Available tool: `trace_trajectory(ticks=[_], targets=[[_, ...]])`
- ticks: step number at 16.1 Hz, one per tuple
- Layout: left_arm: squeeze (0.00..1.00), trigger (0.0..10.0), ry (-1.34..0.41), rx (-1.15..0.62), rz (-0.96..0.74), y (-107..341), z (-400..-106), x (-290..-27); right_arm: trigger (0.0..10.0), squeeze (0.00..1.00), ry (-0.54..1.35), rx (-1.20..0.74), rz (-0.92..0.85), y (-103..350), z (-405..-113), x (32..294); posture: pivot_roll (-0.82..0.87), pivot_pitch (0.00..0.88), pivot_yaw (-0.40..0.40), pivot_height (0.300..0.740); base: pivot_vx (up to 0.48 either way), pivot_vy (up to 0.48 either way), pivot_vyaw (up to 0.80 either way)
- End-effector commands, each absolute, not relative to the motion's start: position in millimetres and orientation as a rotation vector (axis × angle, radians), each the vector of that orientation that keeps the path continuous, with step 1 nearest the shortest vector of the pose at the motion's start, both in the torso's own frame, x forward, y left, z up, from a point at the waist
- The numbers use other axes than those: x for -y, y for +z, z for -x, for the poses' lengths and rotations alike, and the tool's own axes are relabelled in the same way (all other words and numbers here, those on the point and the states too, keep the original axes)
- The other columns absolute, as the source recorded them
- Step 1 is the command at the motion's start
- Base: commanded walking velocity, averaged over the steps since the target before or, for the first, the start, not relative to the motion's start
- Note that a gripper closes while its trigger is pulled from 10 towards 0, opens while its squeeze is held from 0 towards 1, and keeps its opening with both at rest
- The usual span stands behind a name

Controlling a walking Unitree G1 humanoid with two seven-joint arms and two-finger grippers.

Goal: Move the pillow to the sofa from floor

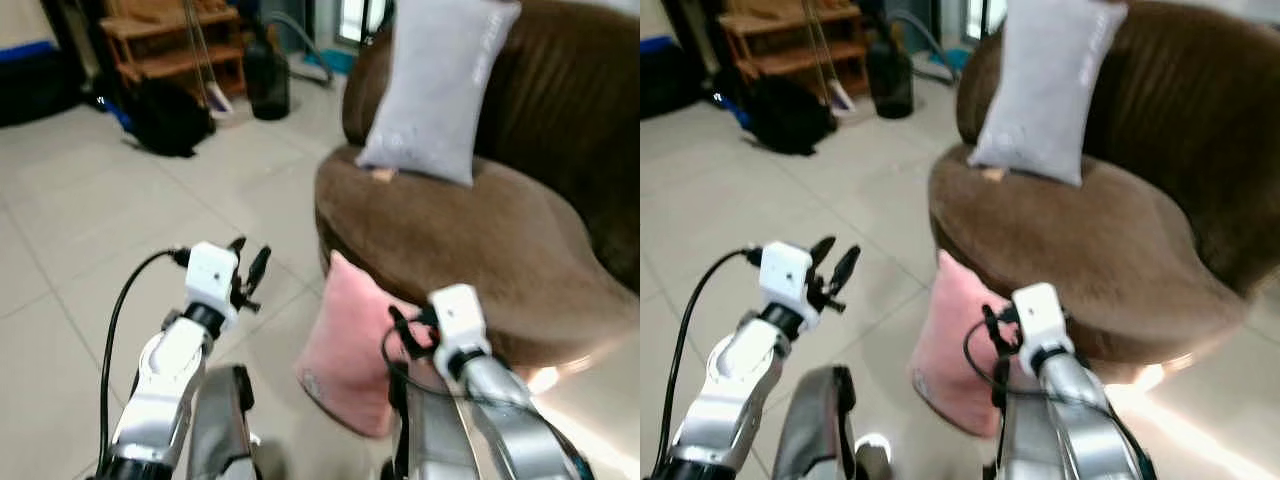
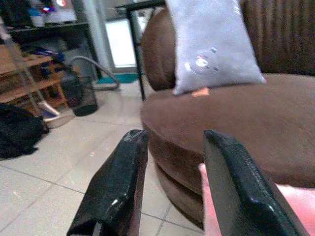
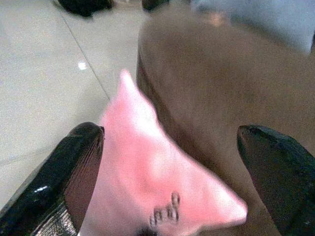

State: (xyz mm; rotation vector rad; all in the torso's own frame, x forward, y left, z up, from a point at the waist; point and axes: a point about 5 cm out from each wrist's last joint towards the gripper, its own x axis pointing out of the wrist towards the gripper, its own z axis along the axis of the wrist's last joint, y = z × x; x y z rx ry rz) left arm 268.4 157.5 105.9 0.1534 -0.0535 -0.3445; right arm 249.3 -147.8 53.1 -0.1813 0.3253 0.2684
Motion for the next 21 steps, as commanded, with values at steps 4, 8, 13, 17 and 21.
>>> trace_trajectory(ticks=[4, 8, 13, 17, 21], targets=[[0.00, 10.0, -0.482, 0.020, -0.192, 99, -255, -152, 10.0, 1.00, 0.095, -0.459, -0.143, 32, -283, 151, -0.02, 0.105, 0.017, 0.477, 0.000, 0.000, 0.00], [0.00, 10.0, -0.587, 0.000, -0.155, 104, -243, -152, 10.0, 1.00, -0.085, -0.509, -0.399, 21, -295, 154, 0.04, 0.183, 0.050, 0.477, 0.000, 0.000, 0.00], [0.00, 10.0, -0.832, -0.064, -0.042, 114, -225, -149, 10.0, 1.00, -0.315, -0.445, -0.632, 21, -305, 180, 0.09, 0.240, 0.110, 0.477, 0.000, 0.000, 0.00], [0.00, 10.0, -0.903, -0.096, -0.020, 121, -215, -150, 10.0, 1.00, -0.276, -0.328, -1.024, 27, -310, 172, 0.11, 0.260, 0.132, 0.477, 0.000, 0.000, 0.00], [0.00, 10.0, -0.911, -0.109, -0.016, 123, -213, -151, 10.0, 1.00, -0.123, -0.252, -1.078, 39, -315, 152, 0.12, 0.263, 0.130, 0.477, 0.000, 0.000, 0.00]])
